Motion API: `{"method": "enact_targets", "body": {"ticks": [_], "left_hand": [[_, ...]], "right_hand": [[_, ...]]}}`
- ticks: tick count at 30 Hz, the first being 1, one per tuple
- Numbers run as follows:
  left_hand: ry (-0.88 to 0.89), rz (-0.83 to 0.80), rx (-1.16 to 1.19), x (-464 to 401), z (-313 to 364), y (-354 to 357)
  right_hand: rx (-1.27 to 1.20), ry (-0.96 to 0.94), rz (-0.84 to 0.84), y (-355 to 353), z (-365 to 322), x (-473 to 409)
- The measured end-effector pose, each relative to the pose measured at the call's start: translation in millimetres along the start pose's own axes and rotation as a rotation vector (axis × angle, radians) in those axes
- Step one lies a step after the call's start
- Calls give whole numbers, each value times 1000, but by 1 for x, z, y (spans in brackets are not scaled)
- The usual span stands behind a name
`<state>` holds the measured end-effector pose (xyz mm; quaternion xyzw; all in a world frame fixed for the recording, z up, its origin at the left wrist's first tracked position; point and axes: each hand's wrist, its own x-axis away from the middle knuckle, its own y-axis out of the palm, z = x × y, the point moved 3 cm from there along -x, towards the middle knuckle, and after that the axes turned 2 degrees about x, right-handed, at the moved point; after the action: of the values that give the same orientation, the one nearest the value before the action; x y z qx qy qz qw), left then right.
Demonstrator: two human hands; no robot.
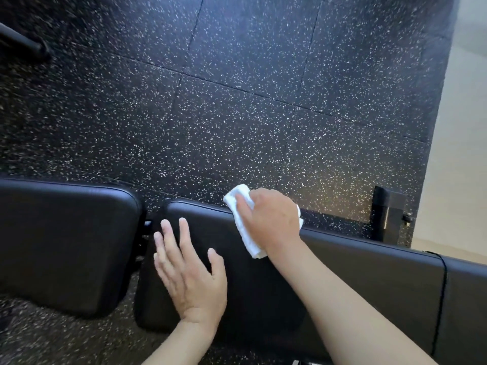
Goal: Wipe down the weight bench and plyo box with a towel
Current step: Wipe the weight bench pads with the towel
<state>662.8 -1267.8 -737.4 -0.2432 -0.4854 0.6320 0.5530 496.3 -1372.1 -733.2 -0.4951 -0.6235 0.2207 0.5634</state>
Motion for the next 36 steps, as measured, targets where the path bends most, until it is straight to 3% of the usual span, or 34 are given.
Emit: {"method": "enact_targets", "body": {"ticks": [3, 5, 13, 17, 23, 26, 30, 36], "left_hand": [[335, -128, -76, 2, -44, -23], [453, -190, -96, -3, -66, -32], [505, -290, 34, -20, -94, -43], [538, -359, 33, -28, -103, -54], [640, -382, -79, -37, -91, -75], [791, -434, -111, -33, -68, -68], [1026, -502, -212, -5, -21, -40], [1275, -559, -328, 61, 46, 11]], "right_hand": [[10, -38, 18, 10, -40, -9], [34, -63, 54, 18, -67, -15], [77, -231, 308, 49, -164, -31], [32, -282, 385, 56, -169, -32], [6, -117, 596, 47, -90, 20], [0, -53, 753, 41, -19, 60], [115, 59, 837, 47, 55, 115], [206, 398, 906, 84, 141, 208]]}}
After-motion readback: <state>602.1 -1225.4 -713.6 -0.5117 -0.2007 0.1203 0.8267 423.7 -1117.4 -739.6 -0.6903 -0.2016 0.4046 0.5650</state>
